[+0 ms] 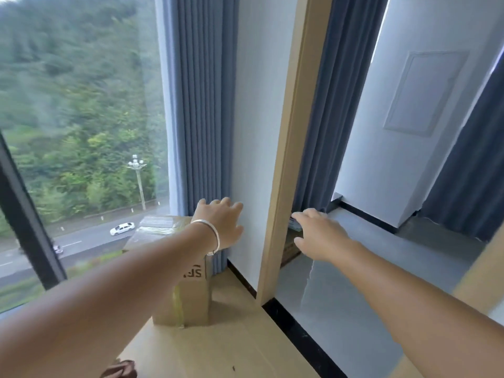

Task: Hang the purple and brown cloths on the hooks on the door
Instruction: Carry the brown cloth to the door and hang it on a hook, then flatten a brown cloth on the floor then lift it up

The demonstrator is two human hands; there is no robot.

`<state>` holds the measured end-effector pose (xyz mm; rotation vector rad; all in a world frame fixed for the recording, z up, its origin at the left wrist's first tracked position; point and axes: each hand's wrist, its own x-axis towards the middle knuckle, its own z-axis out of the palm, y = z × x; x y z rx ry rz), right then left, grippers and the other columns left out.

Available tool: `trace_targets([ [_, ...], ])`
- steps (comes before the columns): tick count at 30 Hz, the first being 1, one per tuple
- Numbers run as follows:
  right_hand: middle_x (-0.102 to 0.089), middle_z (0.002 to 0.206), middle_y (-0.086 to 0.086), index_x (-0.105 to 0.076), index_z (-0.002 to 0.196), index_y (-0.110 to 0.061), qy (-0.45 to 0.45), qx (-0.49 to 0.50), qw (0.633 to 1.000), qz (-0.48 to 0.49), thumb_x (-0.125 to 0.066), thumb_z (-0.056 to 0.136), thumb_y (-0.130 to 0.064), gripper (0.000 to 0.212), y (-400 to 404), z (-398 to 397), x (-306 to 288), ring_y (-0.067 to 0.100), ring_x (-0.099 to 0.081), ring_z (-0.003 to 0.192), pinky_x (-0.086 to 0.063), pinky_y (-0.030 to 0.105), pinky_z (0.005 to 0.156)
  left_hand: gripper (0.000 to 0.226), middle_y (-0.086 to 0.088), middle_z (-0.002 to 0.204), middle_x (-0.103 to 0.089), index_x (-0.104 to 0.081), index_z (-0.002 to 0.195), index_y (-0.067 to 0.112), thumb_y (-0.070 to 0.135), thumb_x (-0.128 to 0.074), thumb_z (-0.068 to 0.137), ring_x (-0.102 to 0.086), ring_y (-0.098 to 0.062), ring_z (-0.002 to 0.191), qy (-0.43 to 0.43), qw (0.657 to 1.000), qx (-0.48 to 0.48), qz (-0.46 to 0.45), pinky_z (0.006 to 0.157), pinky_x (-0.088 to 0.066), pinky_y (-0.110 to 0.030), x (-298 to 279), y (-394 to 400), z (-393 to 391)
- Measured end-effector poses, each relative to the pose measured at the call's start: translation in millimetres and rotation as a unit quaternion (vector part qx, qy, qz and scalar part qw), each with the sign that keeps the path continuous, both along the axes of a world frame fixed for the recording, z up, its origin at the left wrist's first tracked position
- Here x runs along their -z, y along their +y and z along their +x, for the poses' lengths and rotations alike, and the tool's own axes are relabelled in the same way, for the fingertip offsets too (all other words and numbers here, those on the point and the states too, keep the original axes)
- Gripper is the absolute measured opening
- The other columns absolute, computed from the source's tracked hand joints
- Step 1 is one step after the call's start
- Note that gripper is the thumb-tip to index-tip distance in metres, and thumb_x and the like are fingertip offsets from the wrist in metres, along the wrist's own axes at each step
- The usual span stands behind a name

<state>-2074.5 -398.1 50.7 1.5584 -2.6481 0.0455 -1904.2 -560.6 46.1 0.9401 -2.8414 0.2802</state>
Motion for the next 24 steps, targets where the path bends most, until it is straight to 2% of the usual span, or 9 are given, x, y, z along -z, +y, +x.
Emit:
trace_targets([
  [6, -0.03, 0.151, 0.003, -0.02, 0.151, -0.025, -0.026, -0.126, 0.991, 0.035, -0.046, 0.095, -0.035, 0.062, -100, 11, 33, 0.026, -0.033, 0.135, -0.036, 0.041, 0.105, 0.052, -0.004, 0.135, -0.048, -0.037, 0.138, 0.027, 0.051, -0.041, 0.092, -0.05, -0.025, 0.121, -0.03, 0.991, -0.129, 0.02, 0.102, -0.035, -0.046, 38, -57, 50],
  [10, -0.03, 0.151, 0.003, -0.024, 0.149, -0.024, -0.042, -0.197, 0.979, 0.037, -0.048, 0.094, -0.034, 0.061, -160, 39, 57, 0.026, -0.033, 0.135, -0.033, 0.04, 0.105, 0.054, -0.003, 0.135, -0.048, -0.035, 0.138, 0.029, 0.053, -0.041, 0.09, -0.051, -0.025, 0.121, -0.04, 0.977, -0.208, 0.037, 0.097, -0.038, -0.043, 65, -94, 95],
  [16, -0.031, 0.151, 0.002, -0.024, 0.149, -0.024, -0.06, -0.296, 0.948, 0.098, -0.05, 0.093, -0.034, 0.063, -264, 104, 126, 0.025, -0.031, 0.137, -0.03, 0.041, 0.11, 0.054, -0.004, 0.136, -0.048, -0.035, 0.14, 0.029, 0.054, -0.04, 0.092, -0.052, -0.026, 0.12, -0.044, 0.947, -0.3, 0.102, 0.097, -0.04, -0.044, 139, -156, 177],
  [20, -0.023, 0.155, 0.001, -0.018, 0.152, -0.022, -0.062, -0.341, 0.922, 0.172, -0.046, 0.095, -0.036, 0.065, -331, 147, 188, 0.023, -0.029, 0.138, -0.029, 0.038, 0.109, 0.056, -0.003, 0.136, -0.047, -0.032, 0.142, 0.028, 0.052, -0.041, 0.092, -0.05, -0.026, 0.12, -0.043, 0.918, -0.357, 0.167, 0.101, -0.035, -0.045, 205, -201, 226],
  [24, -0.025, 0.153, 0.002, -0.02, 0.151, -0.022, -0.057, -0.372, 0.896, 0.236, -0.049, 0.094, -0.036, 0.066, -383, 184, 249, 0.023, -0.032, 0.135, -0.033, 0.036, 0.105, 0.056, -0.003, 0.137, -0.045, -0.033, 0.142, 0.028, 0.051, -0.042, 0.093, -0.052, -0.027, 0.118, -0.056, 0.87, -0.421, 0.248, 0.095, -0.039, -0.042, 274, -232, 275],
])
